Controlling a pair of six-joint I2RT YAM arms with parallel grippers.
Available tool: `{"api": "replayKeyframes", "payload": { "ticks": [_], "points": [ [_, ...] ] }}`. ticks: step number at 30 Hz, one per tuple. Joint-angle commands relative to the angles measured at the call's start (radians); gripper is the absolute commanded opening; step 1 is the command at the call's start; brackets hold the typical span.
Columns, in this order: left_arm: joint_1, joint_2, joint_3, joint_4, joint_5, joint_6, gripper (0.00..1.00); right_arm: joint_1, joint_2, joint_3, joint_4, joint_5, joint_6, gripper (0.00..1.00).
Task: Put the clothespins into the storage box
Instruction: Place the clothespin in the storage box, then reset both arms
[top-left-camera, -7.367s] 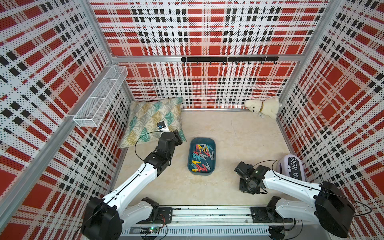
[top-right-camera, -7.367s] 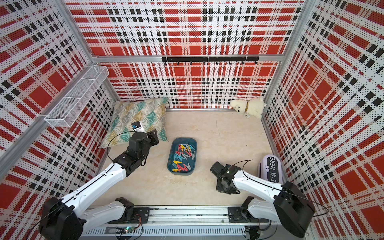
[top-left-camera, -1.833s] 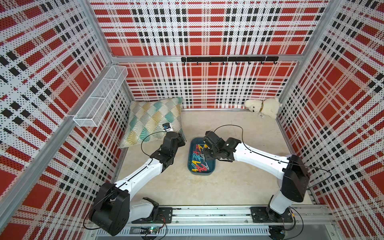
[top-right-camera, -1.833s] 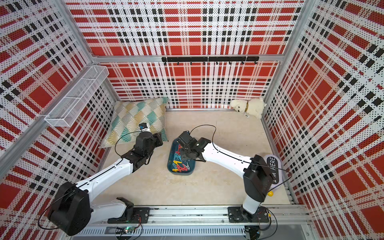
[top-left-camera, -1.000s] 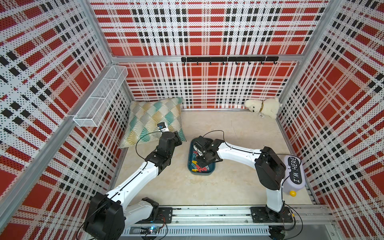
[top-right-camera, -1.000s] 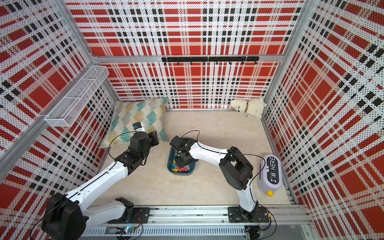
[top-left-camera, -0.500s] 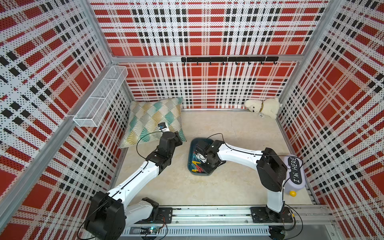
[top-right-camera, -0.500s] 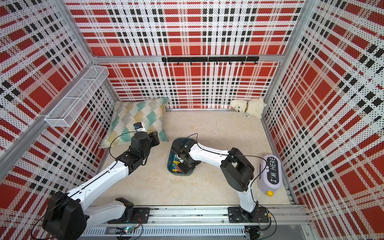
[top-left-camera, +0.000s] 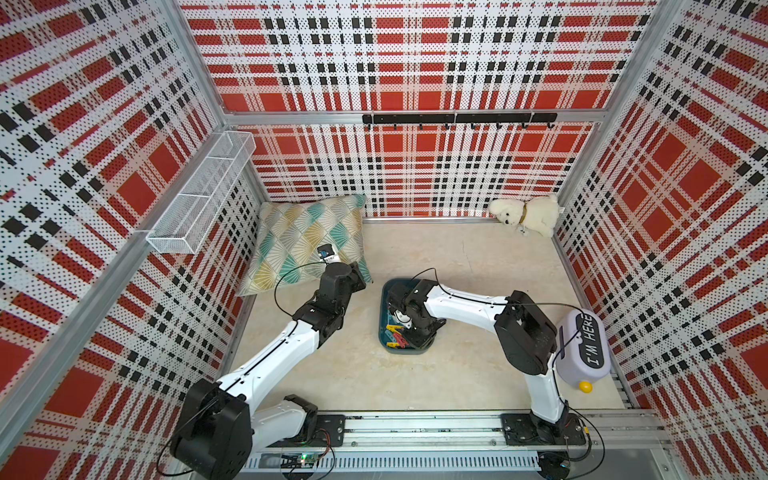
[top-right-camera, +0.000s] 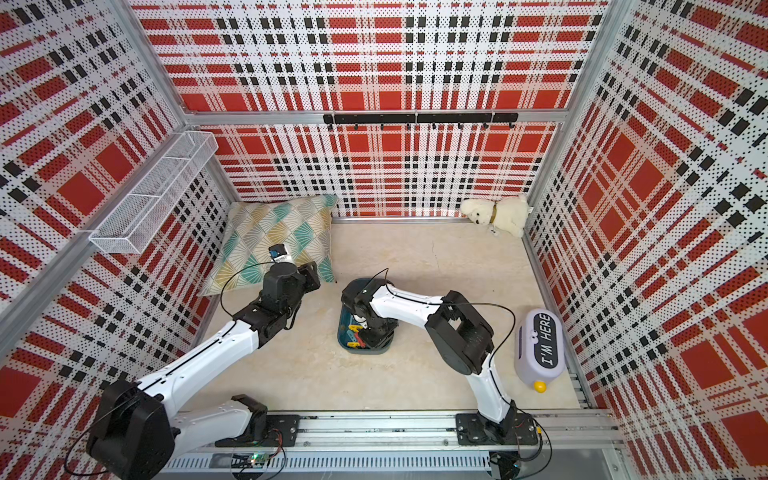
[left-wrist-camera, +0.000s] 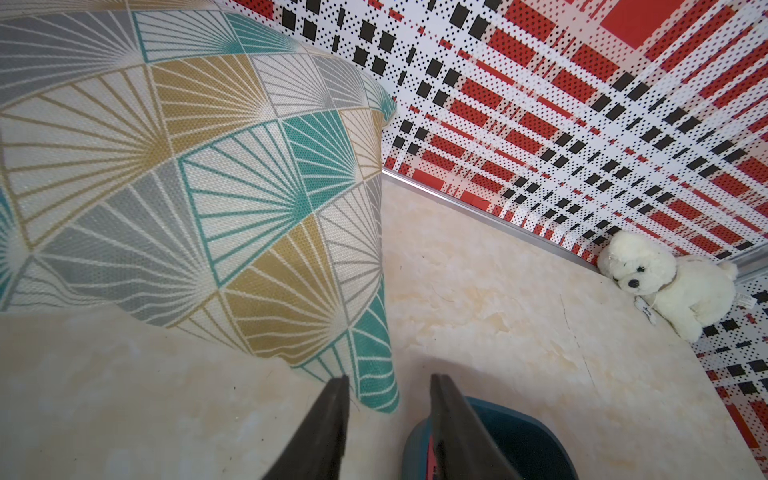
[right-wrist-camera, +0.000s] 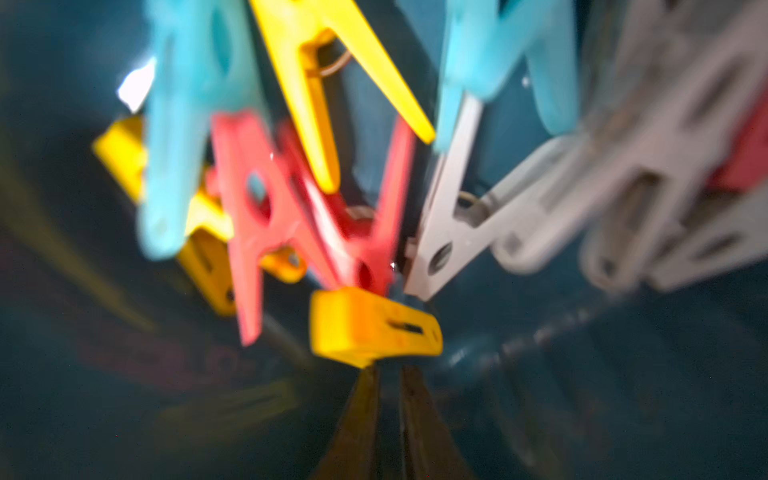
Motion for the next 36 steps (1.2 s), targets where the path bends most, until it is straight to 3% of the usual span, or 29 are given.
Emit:
{"api": "replayKeyframes", "payload": {
  "ticks": [1, 13, 14, 18, 19, 23, 25, 26, 30, 36],
  "points": [
    [0.013, -0.023, 0.014, 0.007, -0.006, 0.006, 0.39, -0.015, -0.010, 0.001, 0.020, 0.025, 0.006, 0.19],
    [0.017, -0.002, 0.053, 0.002, 0.004, 0.011, 0.39, -0.123, -0.235, 0.052, 0.119, -0.074, -0.014, 0.41],
    [0.016, 0.001, 0.056, 0.002, 0.010, 0.017, 0.39, -0.144, -0.252, 0.040, 0.148, -0.049, -0.004, 0.46],
    [0.016, 0.010, 0.069, 0.007, 0.002, 0.031, 0.38, -0.270, -0.393, -0.119, 0.387, 0.008, 0.059, 0.95],
    [0.016, 0.016, 0.075, 0.015, -0.014, 0.033, 0.39, -0.307, -0.429, -0.159, 0.452, 0.027, 0.069, 1.00],
    [0.033, 0.062, 0.124, 0.037, -0.044, 0.055, 0.43, -0.421, -0.523, -0.253, 0.610, 0.160, 0.054, 1.00],
    [0.059, 0.076, 0.119, 0.066, -0.061, 0.050, 0.55, -0.473, -0.586, -0.362, 0.756, 0.309, 0.033, 1.00],
    [0.079, 0.085, 0.107, 0.091, -0.070, 0.042, 0.98, -0.518, -0.620, -0.437, 0.848, 0.335, 0.030, 1.00],
    [0.214, 0.136, 0.064, 0.153, -0.058, 0.005, 0.99, -0.708, -0.716, -0.733, 1.187, 0.349, -0.023, 1.00],
    [0.289, 0.072, -0.074, 0.317, -0.218, 0.113, 0.99, -0.854, -0.712, -0.905, 1.418, 0.324, -0.102, 1.00]
  ]
}}
